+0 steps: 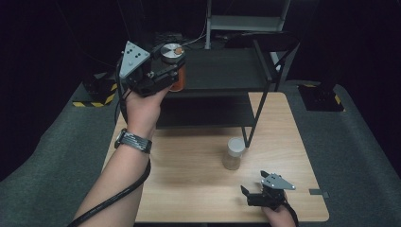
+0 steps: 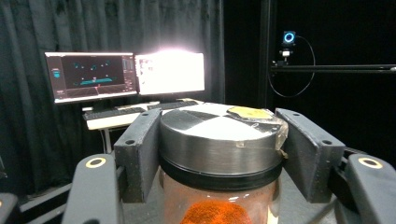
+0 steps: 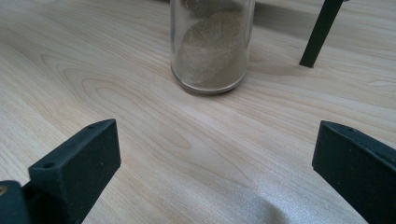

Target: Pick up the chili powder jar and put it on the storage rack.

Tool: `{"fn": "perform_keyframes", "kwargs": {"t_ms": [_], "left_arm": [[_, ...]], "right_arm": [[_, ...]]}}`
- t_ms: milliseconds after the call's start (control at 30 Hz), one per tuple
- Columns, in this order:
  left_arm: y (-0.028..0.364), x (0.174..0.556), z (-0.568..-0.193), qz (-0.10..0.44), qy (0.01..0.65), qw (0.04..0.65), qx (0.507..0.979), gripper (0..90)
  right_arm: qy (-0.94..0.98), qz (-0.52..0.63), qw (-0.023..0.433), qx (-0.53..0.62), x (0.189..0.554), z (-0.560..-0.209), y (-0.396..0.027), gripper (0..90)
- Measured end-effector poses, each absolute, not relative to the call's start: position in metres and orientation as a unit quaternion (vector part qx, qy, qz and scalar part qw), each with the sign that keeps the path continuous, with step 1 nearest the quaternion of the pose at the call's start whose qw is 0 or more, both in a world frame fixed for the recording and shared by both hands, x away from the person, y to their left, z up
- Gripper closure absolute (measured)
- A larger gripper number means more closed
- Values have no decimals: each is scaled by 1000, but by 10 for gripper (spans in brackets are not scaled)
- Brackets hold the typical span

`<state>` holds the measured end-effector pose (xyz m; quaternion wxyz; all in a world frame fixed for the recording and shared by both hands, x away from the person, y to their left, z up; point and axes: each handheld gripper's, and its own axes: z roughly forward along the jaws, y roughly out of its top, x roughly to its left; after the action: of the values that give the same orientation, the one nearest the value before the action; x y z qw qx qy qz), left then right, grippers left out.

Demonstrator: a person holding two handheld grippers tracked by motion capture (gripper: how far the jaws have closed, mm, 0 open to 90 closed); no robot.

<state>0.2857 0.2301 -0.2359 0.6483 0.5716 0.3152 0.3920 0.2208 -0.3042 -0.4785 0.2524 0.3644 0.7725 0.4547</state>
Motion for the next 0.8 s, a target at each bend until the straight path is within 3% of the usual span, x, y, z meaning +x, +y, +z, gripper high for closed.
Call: {"fn": "perform_keyframes", "kwargs": {"t_ms": [800], "left_arm": [[223,319,-248,390,342,649,557,347]], "right_arm": [[770,461,252,362,220,-480,-307,3]]}}
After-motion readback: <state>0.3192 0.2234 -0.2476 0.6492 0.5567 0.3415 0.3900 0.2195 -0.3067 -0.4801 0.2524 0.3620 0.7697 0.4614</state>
